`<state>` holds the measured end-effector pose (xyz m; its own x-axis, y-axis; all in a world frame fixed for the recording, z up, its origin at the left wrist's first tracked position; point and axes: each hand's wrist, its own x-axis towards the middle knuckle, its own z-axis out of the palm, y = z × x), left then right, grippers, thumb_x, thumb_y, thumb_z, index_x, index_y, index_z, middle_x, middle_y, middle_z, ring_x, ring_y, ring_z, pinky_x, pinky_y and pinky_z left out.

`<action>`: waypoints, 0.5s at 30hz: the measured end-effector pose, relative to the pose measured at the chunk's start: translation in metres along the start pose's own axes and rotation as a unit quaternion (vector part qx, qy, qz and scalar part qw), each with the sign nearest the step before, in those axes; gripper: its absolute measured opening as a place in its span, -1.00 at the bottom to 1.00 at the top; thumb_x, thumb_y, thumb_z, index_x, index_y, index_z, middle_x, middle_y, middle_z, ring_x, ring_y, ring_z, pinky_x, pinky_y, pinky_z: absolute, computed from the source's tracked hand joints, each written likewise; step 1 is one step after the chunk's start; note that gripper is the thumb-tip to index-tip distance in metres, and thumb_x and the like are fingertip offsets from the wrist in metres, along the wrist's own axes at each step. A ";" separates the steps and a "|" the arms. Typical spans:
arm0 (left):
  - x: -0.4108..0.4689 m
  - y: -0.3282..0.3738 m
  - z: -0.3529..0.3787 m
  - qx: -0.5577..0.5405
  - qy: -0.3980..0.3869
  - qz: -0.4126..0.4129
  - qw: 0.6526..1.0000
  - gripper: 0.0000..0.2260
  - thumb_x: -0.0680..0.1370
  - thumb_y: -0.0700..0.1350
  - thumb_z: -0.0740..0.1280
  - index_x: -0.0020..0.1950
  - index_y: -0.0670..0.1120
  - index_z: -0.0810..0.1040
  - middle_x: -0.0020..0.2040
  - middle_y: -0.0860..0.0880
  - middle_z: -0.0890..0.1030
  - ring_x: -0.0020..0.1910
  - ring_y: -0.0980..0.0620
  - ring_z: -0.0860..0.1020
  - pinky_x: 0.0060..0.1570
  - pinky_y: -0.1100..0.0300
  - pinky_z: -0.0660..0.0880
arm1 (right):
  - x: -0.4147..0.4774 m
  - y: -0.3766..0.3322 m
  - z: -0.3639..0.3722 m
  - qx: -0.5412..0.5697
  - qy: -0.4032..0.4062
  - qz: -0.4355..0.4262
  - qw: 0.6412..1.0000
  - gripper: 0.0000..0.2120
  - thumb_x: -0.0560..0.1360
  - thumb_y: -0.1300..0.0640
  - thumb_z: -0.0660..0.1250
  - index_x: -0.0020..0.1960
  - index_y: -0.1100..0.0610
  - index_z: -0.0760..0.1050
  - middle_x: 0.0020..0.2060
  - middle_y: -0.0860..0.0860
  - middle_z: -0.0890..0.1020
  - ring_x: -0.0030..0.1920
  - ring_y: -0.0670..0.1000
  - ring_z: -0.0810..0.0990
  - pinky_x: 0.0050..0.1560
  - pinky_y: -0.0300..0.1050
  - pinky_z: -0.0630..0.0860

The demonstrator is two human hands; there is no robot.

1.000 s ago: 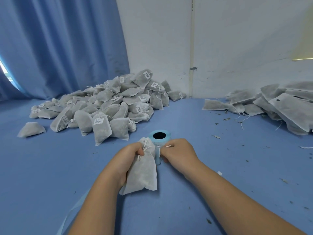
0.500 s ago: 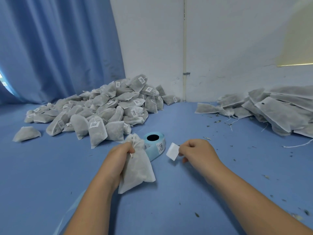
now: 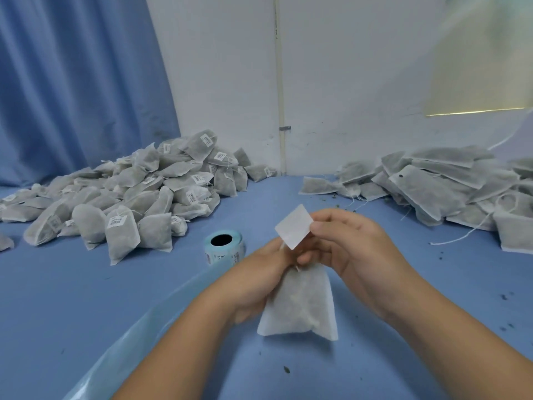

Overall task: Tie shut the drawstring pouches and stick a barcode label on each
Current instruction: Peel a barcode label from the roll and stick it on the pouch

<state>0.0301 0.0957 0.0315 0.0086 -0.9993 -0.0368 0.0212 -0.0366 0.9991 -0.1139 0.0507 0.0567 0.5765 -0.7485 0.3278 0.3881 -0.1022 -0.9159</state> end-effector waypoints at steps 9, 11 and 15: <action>0.011 -0.020 0.008 -0.068 -0.074 -0.068 0.993 -0.57 0.37 -0.28 0.28 0.25 -0.27 0.48 -0.02 -0.17 0.54 -0.02 -0.10 0.53 0.05 0.05 0.44 | -0.001 0.019 -0.033 -0.012 0.080 0.022 0.996 -0.80 0.52 0.33 0.23 -0.16 0.23 0.62 -0.20 0.24 0.69 -0.12 0.18 0.69 -0.08 -0.07 0.63; 0.010 -0.020 0.005 -0.083 -0.084 -0.062 0.991 -0.62 0.37 -0.30 0.28 0.19 -0.22 0.53 -0.02 -0.17 0.57 -0.04 -0.10 0.56 0.00 0.08 0.48 | 0.000 0.022 -0.032 -0.050 0.085 0.018 0.995 -0.74 0.51 0.31 0.25 -0.25 0.14 0.64 -0.24 0.16 0.71 -0.18 0.08 0.70 -0.14 -0.12 0.62; 0.006 -0.019 -0.001 -0.107 -0.091 -0.071 0.988 -0.72 0.38 -0.31 0.30 0.07 -0.18 0.58 -0.08 -0.16 0.62 -0.13 -0.08 0.61 -0.14 0.11 0.55 | -0.003 0.026 -0.031 -0.148 0.104 -0.025 0.983 -0.77 0.50 0.29 0.27 -0.24 0.11 0.63 -0.28 0.05 0.71 -0.23 -0.03 0.68 -0.16 -0.20 0.62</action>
<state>0.0312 0.0906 0.0122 -0.1892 -0.9701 -0.1520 0.2208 -0.1929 0.9561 -0.1277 0.0303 0.0249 0.3904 -0.8522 0.3482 0.1682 -0.3059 -0.9371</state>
